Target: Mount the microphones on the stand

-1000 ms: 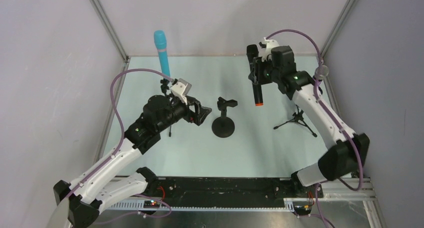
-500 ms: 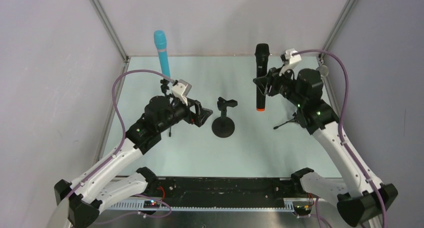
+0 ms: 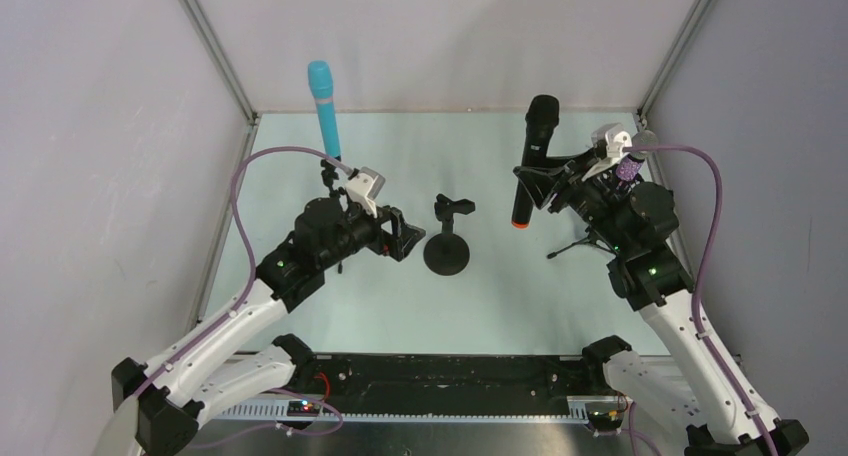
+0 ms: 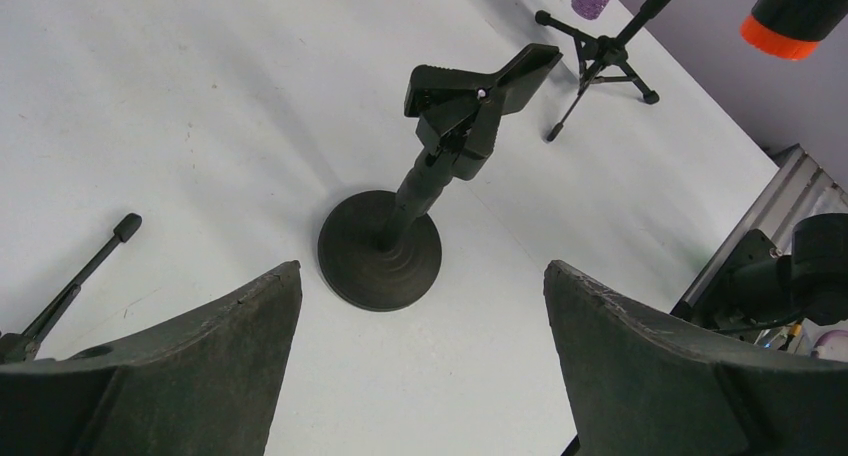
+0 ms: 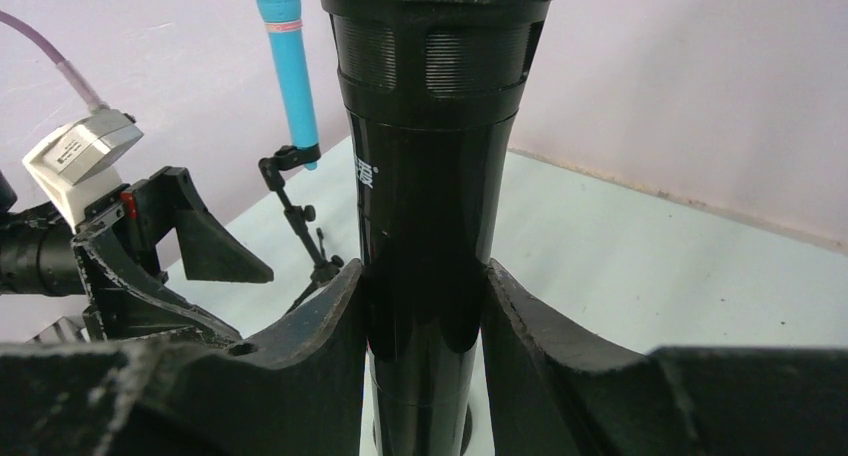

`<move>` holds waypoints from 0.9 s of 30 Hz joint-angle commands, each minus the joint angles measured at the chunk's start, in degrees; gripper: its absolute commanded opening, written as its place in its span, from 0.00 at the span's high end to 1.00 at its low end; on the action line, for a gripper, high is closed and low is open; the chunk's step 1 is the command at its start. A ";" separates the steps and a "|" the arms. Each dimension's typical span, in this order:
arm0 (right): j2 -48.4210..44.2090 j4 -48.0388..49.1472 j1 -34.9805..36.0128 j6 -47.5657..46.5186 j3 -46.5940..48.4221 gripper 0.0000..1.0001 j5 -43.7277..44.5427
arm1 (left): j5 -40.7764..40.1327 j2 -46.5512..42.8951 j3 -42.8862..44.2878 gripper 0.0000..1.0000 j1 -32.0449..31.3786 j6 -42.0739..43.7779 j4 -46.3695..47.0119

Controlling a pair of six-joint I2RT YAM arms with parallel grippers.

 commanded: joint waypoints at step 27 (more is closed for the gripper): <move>5.42 12.23 -0.86 2.00 -0.85 1.00 -7.51 | 22.46 12.59 10.47 0.02 0.57 23.66 7.29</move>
